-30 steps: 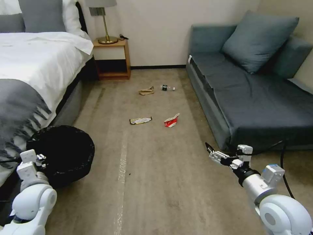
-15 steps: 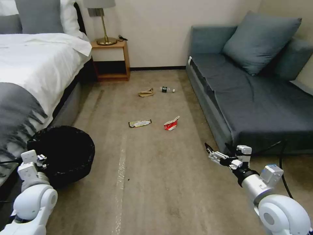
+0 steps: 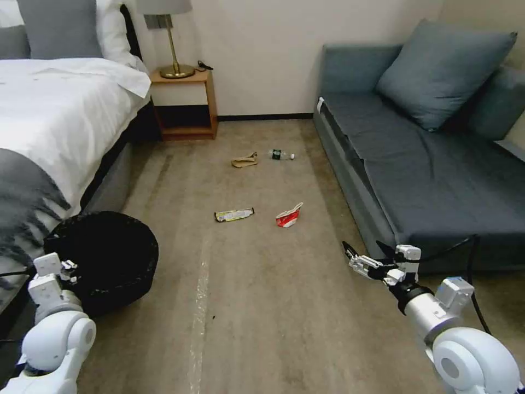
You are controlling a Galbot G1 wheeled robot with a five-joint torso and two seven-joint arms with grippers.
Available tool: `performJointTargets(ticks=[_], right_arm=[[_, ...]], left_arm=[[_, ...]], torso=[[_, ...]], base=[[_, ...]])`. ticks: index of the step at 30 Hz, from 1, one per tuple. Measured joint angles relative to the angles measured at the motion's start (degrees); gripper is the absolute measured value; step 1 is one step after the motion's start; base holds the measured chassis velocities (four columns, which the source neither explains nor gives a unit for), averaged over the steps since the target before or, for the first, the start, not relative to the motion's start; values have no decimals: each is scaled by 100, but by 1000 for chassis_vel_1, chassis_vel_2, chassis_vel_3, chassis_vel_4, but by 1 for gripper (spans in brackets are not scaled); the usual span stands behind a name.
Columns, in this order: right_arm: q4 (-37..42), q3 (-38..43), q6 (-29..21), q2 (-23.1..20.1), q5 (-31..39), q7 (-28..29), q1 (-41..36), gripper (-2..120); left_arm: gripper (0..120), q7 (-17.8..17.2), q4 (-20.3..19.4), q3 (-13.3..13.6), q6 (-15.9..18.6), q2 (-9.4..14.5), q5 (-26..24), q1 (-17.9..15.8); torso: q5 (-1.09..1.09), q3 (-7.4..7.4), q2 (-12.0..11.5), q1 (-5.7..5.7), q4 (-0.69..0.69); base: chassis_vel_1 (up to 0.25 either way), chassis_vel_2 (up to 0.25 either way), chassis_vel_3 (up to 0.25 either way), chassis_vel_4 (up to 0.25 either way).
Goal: Pick up the trash bin, then pick up the garbage on the floor and place it into the trash bin.
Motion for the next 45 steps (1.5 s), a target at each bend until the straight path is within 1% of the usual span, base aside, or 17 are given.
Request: performJointTargets(ticks=[45], right_arm=[[-45, -76, 12, 44, -137, -43, 1, 100]], left_arm=[[7, 0, 123, 47, -75, -30, 1, -66]], torso=[[-1, 0, 0, 0, -1]], base=[[-118, 120, 120, -123]])
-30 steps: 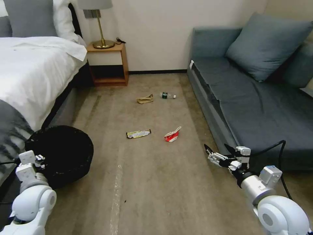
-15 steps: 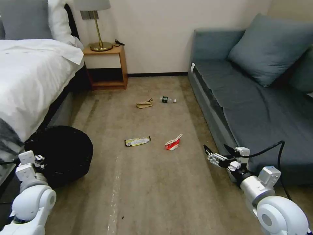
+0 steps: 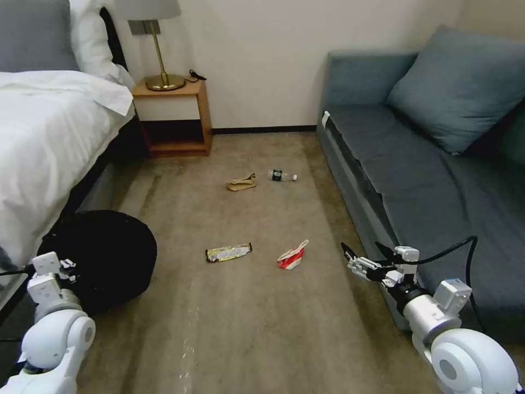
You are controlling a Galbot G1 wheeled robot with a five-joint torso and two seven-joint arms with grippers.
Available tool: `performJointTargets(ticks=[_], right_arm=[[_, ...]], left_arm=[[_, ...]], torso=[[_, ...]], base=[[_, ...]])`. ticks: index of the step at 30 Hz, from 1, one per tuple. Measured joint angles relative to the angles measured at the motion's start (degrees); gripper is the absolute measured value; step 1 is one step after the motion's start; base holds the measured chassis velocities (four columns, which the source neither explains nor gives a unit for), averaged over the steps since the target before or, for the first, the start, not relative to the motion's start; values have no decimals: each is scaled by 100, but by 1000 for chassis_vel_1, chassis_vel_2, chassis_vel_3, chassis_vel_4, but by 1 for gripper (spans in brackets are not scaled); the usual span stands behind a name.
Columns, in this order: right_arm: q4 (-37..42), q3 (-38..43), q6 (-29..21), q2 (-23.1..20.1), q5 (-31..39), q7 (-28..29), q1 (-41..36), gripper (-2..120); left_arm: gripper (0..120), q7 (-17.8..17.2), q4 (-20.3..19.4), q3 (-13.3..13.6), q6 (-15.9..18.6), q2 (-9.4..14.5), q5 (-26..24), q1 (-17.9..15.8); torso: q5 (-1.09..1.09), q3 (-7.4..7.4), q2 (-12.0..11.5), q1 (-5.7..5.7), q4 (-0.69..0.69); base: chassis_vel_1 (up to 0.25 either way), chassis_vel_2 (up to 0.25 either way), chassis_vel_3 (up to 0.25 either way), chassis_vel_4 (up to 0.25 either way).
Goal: Pick up the trash bin, then pick up the garbage on the floor and place it into the trash bin.
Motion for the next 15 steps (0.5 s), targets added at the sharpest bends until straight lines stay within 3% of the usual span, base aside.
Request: performJointTargets(ticks=[15], right_arm=[[-154, -70, -6, -2, -46, -17, 112, 100]], left_arm=[[7, 1, 138, 28, -18, -9, 18, -70]], torso=[[0, 0, 0, 0, 1]], base=[[-125, 131, 124, -128]])
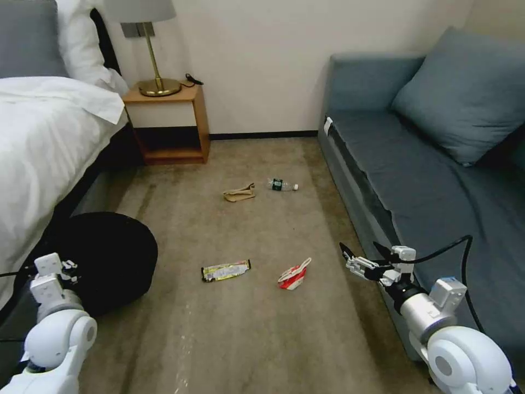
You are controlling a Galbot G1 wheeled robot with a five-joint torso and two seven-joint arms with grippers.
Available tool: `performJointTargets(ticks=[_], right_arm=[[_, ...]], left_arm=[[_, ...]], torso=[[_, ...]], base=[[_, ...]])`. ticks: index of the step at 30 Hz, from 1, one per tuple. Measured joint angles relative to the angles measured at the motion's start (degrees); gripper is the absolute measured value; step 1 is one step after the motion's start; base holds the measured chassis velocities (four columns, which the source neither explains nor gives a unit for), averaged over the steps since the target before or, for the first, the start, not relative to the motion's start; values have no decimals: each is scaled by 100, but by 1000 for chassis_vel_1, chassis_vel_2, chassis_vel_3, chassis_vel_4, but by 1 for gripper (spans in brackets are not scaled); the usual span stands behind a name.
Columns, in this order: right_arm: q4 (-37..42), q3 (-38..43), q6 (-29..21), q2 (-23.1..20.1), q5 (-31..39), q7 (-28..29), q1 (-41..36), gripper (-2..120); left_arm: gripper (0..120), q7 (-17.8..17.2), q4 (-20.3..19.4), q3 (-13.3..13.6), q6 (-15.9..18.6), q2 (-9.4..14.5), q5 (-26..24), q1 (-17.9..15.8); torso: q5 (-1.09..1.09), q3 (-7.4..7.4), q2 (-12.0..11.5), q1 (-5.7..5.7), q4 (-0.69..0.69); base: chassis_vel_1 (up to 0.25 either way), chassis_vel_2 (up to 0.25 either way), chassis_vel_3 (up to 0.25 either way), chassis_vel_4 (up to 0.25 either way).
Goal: Pick up the trash bin, then pick up the garbage on the floor and place it into the trash bin.
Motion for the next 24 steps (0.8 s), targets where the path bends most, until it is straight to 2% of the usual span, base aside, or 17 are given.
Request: performJointTargets(ticks=[11, 24], right_arm=[[-81, -43, -12, 20, -40, -10, 65, 100], [-137, -64, 60, 21, -65, -107, 77, 100]], left_arm=[[7, 30, 116, 42, -74, -67, 101, -29], [7, 45, 182, 45, -108, -28, 102, -92]], torso=[[-1, -1, 0, 0, 0], [-1, 0, 0, 0, 0]], base=[[-135, 131, 130, -126], [-126, 133, 129, -130]])
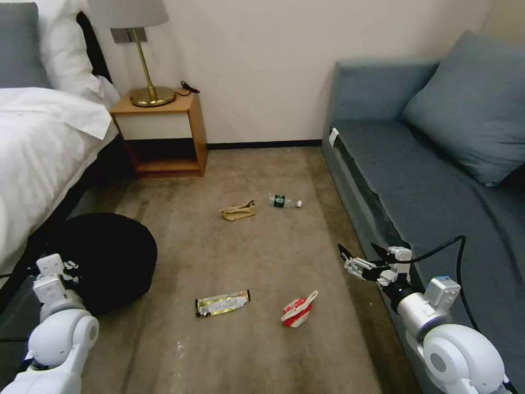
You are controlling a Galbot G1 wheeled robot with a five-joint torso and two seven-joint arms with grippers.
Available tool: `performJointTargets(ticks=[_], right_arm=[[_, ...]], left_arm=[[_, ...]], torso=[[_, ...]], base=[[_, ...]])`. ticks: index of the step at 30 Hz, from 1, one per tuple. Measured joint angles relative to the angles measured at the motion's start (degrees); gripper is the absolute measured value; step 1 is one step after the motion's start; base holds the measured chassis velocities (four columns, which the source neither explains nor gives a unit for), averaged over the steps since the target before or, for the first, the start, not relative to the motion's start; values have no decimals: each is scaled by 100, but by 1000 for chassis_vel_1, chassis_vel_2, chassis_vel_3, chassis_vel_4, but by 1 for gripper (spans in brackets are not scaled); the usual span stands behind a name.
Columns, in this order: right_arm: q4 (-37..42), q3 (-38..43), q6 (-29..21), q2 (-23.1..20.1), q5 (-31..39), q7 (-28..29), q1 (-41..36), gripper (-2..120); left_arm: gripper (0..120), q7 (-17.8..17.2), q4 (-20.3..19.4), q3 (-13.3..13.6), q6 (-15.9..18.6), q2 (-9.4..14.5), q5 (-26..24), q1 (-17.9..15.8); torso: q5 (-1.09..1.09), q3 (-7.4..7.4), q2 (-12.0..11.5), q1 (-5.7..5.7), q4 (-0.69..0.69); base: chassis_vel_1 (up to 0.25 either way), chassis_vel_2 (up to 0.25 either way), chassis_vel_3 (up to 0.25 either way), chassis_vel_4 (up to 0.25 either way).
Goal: Pick up the trash bin, then pick up the garbage on the floor and place it into the trash bin.
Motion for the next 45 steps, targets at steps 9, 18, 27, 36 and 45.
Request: performJointTargets(ticks=[9, 18, 27, 36, 45], right_arm=[[-19, 0, 114, -28, -29, -142, -30, 100], [-116, 2, 121, -271, -33, -142, 105, 100], [-801, -664, 92, -2211, 710, -604, 1762, 100], [-1924, -2993, 93, -2784, 1275, -1113, 4193, 100], [-3464, -5892, -32, -1640, 1287, -1388, 6813, 100]], left_arm=[[7, 32, 62, -3, -124, 8, -11, -12], [7, 90, 113, -13, -203, 47, -12, -14], [7, 209, 83, -5, -415, 88, 124, 1], [7, 291, 177, 37, -604, 78, 344, -23], [7, 295, 189, 51, -626, 41, 427, -136]], torso=[[1, -1, 0, 0, 0], [1, 0, 0, 0, 0], [0, 0, 0, 0, -1], [1, 0, 0, 0, -1], [-2, 1, 0, 0, 1]], base=[[-13, 12, 10, -15], [0, 0, 0, 0], [0, 0, 0, 0], [0, 0, 0, 0], [0, 0, 0, 0]])
